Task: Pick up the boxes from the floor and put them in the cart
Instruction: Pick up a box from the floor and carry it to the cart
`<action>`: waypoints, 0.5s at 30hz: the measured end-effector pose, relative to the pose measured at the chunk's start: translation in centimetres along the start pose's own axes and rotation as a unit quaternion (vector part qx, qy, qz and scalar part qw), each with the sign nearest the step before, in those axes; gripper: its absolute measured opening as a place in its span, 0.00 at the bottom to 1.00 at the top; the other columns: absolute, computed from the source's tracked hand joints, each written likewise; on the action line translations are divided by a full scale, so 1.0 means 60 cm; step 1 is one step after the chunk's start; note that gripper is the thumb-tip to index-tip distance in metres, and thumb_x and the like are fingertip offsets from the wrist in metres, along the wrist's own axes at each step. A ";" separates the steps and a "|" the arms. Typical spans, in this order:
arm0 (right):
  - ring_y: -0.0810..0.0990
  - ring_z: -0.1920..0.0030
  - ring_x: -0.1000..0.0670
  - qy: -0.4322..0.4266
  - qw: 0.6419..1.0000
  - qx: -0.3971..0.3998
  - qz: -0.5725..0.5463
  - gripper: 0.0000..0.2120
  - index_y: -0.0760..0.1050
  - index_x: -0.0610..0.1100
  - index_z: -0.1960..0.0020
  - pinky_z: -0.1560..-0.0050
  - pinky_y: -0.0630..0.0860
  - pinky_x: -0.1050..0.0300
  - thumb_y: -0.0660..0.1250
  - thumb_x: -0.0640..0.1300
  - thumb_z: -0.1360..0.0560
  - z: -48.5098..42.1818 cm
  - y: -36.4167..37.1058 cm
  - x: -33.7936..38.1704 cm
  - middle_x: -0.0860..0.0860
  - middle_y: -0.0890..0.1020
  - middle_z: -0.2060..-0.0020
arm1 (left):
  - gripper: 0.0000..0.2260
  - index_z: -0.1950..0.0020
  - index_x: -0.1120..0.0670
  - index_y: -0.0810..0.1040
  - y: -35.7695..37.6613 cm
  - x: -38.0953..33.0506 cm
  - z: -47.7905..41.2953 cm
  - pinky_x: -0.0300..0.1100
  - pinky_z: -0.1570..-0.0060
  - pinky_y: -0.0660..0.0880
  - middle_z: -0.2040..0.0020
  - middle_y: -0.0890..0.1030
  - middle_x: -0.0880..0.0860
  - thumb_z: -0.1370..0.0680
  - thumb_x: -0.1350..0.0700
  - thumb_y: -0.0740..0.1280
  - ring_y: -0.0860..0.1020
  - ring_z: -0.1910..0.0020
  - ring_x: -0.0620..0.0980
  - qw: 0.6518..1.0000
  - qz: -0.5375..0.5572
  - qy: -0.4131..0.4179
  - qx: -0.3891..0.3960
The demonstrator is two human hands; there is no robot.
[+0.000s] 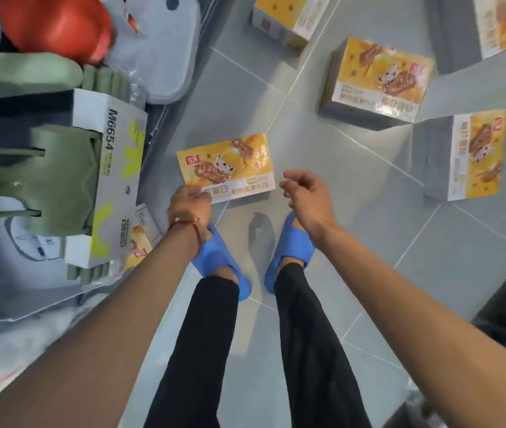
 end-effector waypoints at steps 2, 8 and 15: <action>0.79 0.55 0.55 -0.002 1.000 -0.004 0.015 0.08 0.79 0.45 0.42 0.52 0.72 0.62 0.66 0.40 0.20 -0.057 0.027 -0.027 0.53 0.82 0.54 | 0.17 0.36 0.60 0.78 0.017 0.016 -0.060 0.48 0.41 0.75 0.36 0.79 0.59 0.23 0.56 0.69 0.78 0.39 0.61 0.999 -0.031 -0.009 -0.006; 0.78 0.36 0.47 0.002 0.998 -0.037 0.046 0.18 0.75 0.44 0.32 0.31 0.73 0.50 0.69 0.47 0.20 -0.220 0.090 -0.093 0.45 0.79 0.35 | 0.28 0.33 0.60 0.72 0.071 0.050 -0.213 0.50 0.42 0.71 0.34 0.75 0.59 0.25 0.43 0.71 0.75 0.37 0.61 0.997 0.022 -0.018 -0.076; 0.80 0.35 0.45 0.008 1.000 0.026 -0.002 0.22 0.77 0.46 0.38 0.28 0.72 0.46 0.64 0.60 0.23 -0.344 0.145 -0.121 0.45 0.81 0.35 | 0.27 0.39 0.48 0.72 0.107 0.078 -0.304 0.46 0.44 0.71 0.41 0.81 0.52 0.29 0.32 0.67 0.78 0.40 0.58 0.992 0.092 -0.008 -0.085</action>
Point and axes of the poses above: each hand's wrist, its own z-axis away from the middle knuckle, its own y-axis out of the palm, x = y × z, the point moved 6 cm from there along -z, towards the middle knuckle
